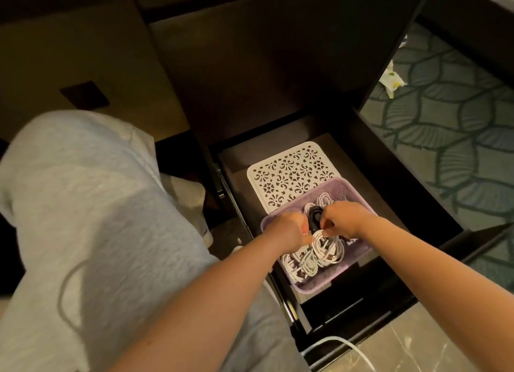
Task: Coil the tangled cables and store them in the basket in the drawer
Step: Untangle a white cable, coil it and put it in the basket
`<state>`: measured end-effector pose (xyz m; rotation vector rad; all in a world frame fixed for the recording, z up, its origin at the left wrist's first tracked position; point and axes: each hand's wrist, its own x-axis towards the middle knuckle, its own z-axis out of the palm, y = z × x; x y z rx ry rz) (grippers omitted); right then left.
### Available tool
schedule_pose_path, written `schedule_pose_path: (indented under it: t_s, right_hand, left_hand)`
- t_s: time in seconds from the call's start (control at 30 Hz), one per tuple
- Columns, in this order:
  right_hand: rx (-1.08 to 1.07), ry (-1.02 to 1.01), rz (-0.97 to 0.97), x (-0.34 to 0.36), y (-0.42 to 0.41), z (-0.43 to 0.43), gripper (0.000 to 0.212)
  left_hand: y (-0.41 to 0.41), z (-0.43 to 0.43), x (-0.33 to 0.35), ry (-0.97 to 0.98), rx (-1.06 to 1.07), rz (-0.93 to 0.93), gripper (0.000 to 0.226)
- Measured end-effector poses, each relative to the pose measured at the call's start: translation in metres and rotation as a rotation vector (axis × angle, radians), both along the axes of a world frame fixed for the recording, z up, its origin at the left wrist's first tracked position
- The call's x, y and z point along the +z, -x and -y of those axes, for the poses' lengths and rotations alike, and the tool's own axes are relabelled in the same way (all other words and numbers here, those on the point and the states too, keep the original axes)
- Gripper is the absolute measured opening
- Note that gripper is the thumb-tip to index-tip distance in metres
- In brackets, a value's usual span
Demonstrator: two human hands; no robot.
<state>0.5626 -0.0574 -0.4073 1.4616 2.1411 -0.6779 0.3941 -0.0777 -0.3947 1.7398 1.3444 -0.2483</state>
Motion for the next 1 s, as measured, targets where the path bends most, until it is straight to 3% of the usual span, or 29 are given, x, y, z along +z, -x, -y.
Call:
schedule_pose_path:
  t_s: [0.17,0.33,0.7,1.0]
  right_hand:
    - [-0.022,-0.072,-0.084,0.035,0.013,-0.024,0.015]
    - [-0.025,-0.21,-0.24,0.105,0.032,-0.056,0.008]
    - [0.066,-0.405,-0.693,0.298,0.132,-0.072,0.013]
    - [0.258,-0.522,-0.773,0.386,0.232,-0.088,0.01]
  left_hand:
    - [0.016,-0.019,0.029,-0.062,-0.046,0.085,0.013]
    - [0.049,-0.04,0.095,-0.227,-0.219,-0.025,0.02]
    - [0.161,-0.055,0.286,-0.61,-0.039,0.002,0.028]
    - [0.242,-0.041,0.373,-0.784,0.093,-0.001,0.026]
